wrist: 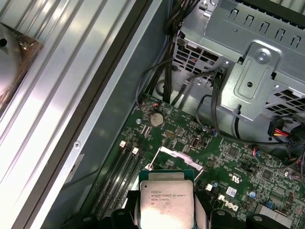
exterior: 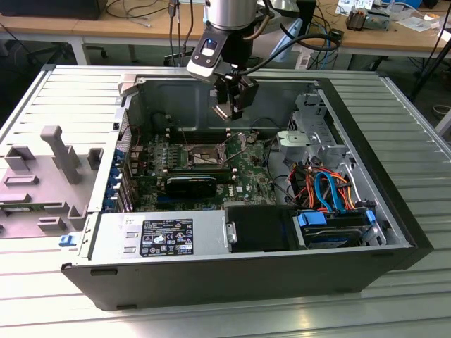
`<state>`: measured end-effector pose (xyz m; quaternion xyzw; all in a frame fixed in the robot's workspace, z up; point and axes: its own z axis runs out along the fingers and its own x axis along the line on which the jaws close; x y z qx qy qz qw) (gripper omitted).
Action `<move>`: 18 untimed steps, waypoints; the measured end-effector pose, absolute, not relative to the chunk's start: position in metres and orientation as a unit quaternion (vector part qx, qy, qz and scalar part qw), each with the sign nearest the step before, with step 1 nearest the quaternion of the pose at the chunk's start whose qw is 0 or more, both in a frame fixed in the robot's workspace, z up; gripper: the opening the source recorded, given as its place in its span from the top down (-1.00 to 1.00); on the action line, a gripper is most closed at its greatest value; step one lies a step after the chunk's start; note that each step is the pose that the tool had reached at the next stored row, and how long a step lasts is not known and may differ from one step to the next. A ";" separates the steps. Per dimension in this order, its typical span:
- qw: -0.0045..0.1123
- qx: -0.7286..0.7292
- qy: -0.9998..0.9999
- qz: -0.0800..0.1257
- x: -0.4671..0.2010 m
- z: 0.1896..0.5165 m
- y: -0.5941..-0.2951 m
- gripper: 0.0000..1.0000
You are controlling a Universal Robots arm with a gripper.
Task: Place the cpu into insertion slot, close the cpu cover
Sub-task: 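Close the cpu cover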
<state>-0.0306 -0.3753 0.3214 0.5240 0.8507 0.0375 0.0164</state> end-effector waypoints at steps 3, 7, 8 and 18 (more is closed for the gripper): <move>0.016 0.526 0.850 0.037 -0.031 0.321 -0.375 -0.09; 0.017 0.528 0.848 0.037 -0.031 0.321 -0.375 -0.09; 0.017 0.529 0.848 0.037 -0.031 0.321 -0.375 -0.09; 0.017 0.535 0.844 0.037 -0.031 0.321 -0.375 -0.09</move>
